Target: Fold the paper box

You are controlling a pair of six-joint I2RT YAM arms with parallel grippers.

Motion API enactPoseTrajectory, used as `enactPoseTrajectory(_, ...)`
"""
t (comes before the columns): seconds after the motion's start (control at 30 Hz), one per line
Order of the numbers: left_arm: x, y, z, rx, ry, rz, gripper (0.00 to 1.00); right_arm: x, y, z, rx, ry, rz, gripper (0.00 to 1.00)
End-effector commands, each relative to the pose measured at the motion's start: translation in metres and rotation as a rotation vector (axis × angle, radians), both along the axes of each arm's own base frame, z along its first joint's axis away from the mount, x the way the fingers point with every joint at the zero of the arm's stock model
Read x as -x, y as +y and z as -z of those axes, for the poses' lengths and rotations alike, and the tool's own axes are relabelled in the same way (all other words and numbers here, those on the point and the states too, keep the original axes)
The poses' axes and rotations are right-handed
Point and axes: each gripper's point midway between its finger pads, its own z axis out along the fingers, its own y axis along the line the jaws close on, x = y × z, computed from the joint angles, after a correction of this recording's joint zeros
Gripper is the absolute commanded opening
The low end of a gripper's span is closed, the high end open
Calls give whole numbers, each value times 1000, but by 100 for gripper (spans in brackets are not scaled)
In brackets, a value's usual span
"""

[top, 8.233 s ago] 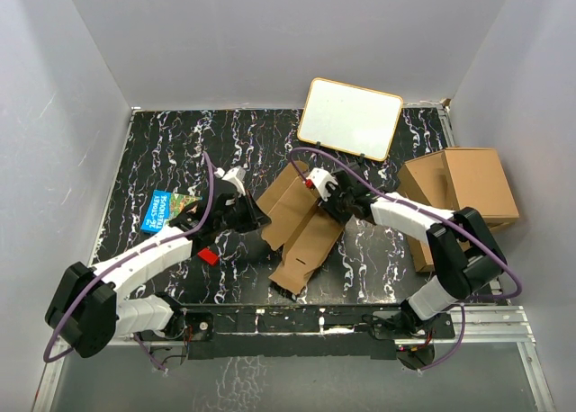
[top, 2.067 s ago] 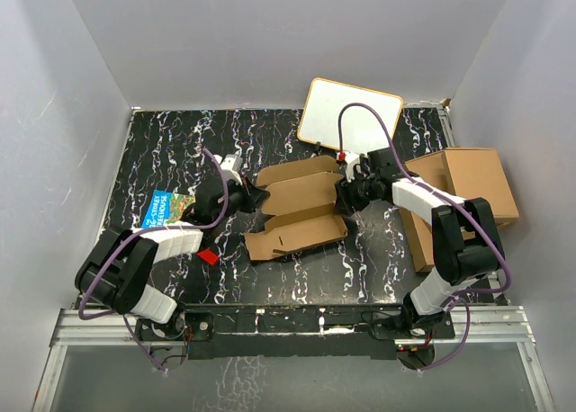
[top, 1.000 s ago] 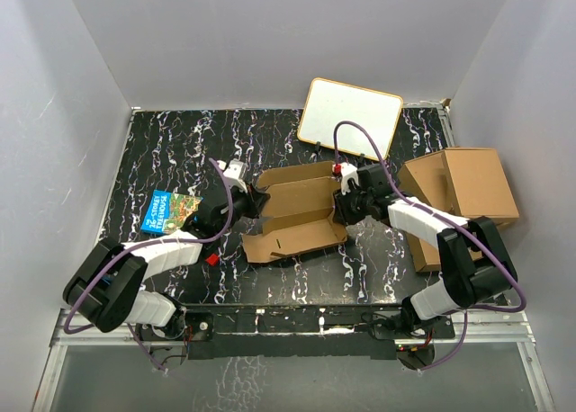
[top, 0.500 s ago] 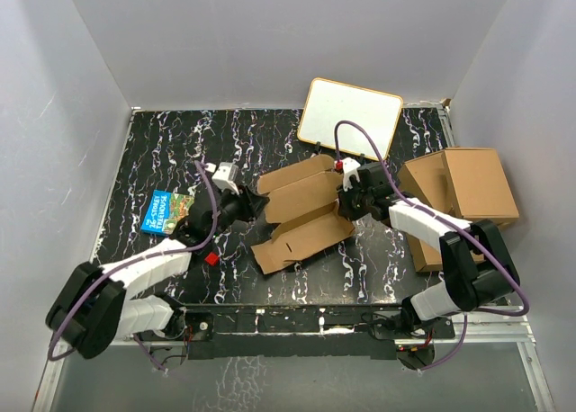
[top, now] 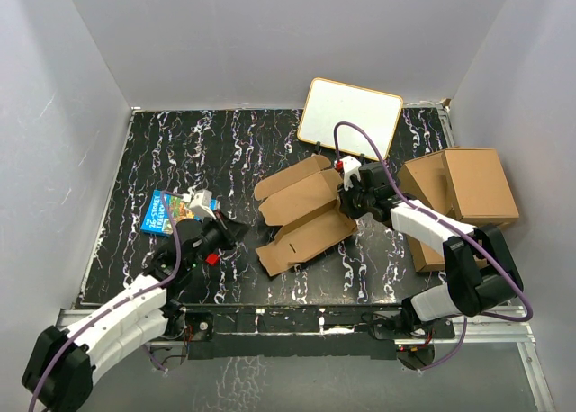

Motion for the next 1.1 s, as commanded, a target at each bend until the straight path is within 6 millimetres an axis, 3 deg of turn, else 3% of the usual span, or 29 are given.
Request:
enactPoseTrajectory(0.0, 15, -12, 23, 103, 171, 18, 0, -14, 7, -24, -42, -100, -11, 8)
enactPoseTrajectory(0.2, 11, -29, 27, 104, 218, 8, 8, -13, 7, -22, -38, -100, -19, 8)
enactPoseTrajectory(0.33, 11, -27, 24, 61, 130, 33, 33, -14, 9, -31, -51, -120, -36, 8)
enactPoseTrajectory(0.43, 11, -25, 4, 196, 0, 27, 63, -13, 10, -33, -60, -128, -52, 8)
enactPoseTrajectory(0.53, 8, -22, -10, 296, -44, -9, 85, -12, 12, -33, -64, -126, -66, 8)
enactPoseTrajectory(0.67, -7, -25, -15, 272, -16, -50, 96, -9, 14, -32, -73, -116, -83, 8)
enactPoseTrajectory(0.9, -45, -39, -15, 258, 48, -28, 95, -9, 15, -31, -71, -114, -96, 8)
enactPoseTrajectory(1.07, -59, -54, -4, 232, 69, 27, 79, -8, 15, -29, -74, -108, -105, 8)
